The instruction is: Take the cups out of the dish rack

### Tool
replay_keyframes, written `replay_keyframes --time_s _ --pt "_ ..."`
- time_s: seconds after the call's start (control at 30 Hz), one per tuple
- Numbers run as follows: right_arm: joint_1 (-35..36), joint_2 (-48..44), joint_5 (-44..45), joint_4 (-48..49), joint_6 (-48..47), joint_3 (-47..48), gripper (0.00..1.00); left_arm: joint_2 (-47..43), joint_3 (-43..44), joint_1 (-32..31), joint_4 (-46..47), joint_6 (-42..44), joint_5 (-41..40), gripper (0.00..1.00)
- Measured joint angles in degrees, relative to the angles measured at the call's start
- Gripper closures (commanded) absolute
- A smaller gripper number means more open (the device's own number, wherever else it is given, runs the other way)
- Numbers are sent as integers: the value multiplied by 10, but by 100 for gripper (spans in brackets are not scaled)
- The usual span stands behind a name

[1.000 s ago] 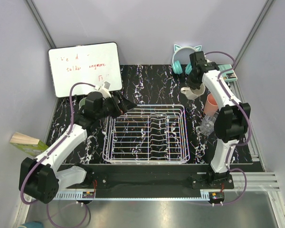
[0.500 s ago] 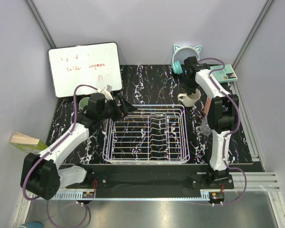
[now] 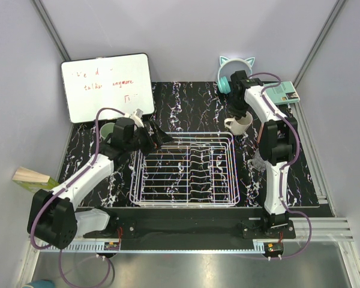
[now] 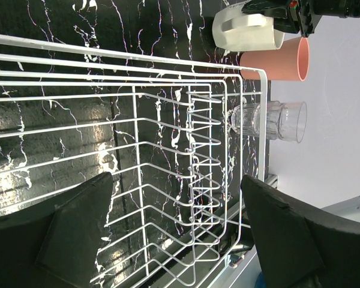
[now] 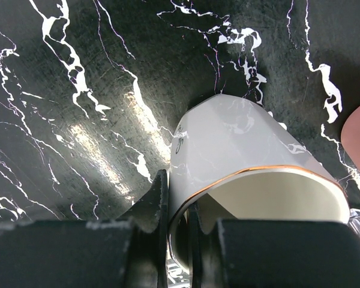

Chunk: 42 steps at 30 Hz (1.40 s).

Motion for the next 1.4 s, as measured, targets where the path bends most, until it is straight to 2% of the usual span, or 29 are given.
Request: replay_keyframes --time_s 0.17,0.47,0.53,0.73,0.93,1.03,1.13,1.23,1.4 --pt "0 0 0 -1 -4 0 72 0 0 0 0 0 0 8" --pt "0 0 -2 2 -8 0 60 12 0 -9 0 0 0 8" --pt "0 -1 -6 2 -9 0 53 12 0 -10 0 0 0 7" --pt "0 -16 -29 7 -7 0 41 12 0 -15 0 6 -1 6" --pt "0 -56 -41 19 1 0 38 12 0 -17 0 12 -3 6" --pt "3 -101 -38 41 2 -18 29 12 2 -18 -15 23 -13 5" --pt "20 -188 -19 88 -3 -80 20 14 24 -29 -71 48 -47 5" --pt "74 -304 24 156 -24 -174 18 17 72 -52 -140 82 -103 5" --pt "190 -478 62 255 -44 -352 17 8 109 -82 -197 126 -185 5"
